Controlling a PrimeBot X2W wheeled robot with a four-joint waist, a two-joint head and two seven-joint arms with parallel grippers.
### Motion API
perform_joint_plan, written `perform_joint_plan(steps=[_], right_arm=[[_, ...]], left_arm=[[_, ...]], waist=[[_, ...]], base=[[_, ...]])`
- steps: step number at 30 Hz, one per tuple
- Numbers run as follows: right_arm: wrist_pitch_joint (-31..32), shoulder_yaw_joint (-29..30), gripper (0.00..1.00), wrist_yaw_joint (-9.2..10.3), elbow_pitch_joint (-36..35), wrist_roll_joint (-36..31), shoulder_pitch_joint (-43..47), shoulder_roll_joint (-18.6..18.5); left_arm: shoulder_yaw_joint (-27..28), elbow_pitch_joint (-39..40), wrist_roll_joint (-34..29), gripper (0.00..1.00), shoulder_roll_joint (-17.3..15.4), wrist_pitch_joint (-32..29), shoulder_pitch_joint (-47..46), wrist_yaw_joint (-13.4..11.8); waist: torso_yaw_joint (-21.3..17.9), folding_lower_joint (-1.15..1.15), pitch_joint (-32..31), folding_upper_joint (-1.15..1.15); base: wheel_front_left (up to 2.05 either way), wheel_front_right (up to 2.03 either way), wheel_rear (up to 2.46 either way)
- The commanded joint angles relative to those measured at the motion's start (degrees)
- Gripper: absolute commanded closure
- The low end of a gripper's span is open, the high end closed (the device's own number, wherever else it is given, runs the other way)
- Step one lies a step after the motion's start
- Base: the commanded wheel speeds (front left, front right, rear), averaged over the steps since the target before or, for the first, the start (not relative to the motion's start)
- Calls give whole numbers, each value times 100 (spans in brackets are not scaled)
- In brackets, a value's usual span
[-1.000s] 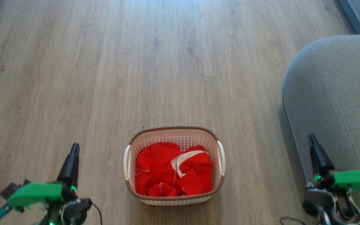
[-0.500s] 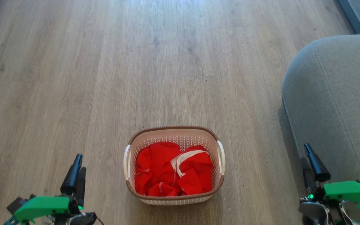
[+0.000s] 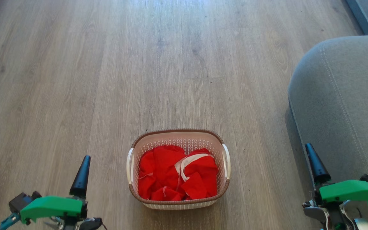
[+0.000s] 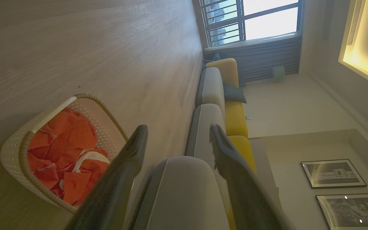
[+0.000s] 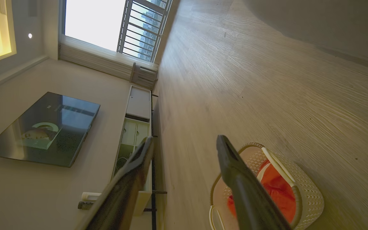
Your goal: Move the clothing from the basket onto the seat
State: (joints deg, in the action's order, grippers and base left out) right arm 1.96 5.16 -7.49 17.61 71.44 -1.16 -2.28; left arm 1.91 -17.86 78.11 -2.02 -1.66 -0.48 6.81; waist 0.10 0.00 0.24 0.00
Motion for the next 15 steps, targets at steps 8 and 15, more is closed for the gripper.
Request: perform_joint_plan(steps=[8, 15], right_arm=[[-184, -136, 0, -1, -264, -739, -291, -88], [-302, -201, 0, -1, -272, -1259, -309, -104]], left_arm=[[-59, 310, -784, 0, -44, 166, -269, -83], [-113, 367, -1301, 0, -47, 283, -264, -119]], waist=[[5, 0, -3, 0], [-6, 0, 2, 0]], base=[[0, 0, 0], [0, 0, 0]])
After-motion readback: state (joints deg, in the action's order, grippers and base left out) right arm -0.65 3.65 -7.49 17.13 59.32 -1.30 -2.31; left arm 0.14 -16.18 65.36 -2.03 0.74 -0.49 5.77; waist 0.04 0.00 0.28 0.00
